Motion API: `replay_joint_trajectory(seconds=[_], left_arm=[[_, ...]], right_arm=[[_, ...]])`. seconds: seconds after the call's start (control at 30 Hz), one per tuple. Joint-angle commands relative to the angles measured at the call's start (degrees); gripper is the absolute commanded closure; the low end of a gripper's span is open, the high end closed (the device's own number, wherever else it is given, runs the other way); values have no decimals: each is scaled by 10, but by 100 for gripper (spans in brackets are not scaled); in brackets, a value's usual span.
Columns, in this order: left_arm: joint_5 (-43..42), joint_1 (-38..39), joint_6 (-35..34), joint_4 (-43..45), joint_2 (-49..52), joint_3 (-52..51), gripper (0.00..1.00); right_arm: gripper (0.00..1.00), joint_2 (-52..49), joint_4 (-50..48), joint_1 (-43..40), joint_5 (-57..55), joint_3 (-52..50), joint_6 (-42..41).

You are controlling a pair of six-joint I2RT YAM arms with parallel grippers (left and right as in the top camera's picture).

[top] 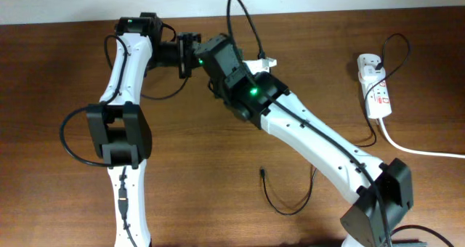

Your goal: Plug charger to phone and switch on socket

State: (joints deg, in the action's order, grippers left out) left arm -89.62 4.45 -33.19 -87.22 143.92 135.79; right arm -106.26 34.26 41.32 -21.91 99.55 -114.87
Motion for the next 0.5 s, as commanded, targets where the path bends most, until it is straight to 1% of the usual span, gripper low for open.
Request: replay_joint_trajectory(seconds=[0.0, 0.03, 0.07, 0.1, 0.13, 0.17, 0.2, 0.27, 0.33, 0.4, 0.47], left_arm=[[14, -2, -48, -17, 0, 8, 100], [13, -2, -48, -17, 0, 8, 100], [13, -2, -48, -17, 0, 8, 100], [13, -2, -48, -17, 0, 8, 100], [13, -2, -48, -17, 0, 8, 100], [14, -2, -48, -16, 0, 8, 100], [14, -2, -47, -12, 0, 8, 100], [17, -2, -45, 21, 0, 8, 100], [55, -3, -45, 55, 0, 8, 100], [108, -4, -44, 84, 0, 8, 100], [149, -6, -5, 121, 0, 8, 100]], right_arm=[[85, -3, 8, 11, 17, 8, 72], [76, -3, 8, 11, 18, 8, 80], [64, -3, 8, 11, 18, 8, 92], [43, -3, 9, 11, 18, 8, 105], [17, -2, 8, 11, 18, 8, 126], [2, -1, 8, 8, 17, 8, 144], [1, 2, 9, 4, 17, 8, 161], [2, 15, 11, -11, 18, 8, 229], [2, 38, 31, -28, 18, 8, 308], [1, 75, 65, -54, 28, 8, 446], [2, 116, 99, -89, 63, 8, 618]])
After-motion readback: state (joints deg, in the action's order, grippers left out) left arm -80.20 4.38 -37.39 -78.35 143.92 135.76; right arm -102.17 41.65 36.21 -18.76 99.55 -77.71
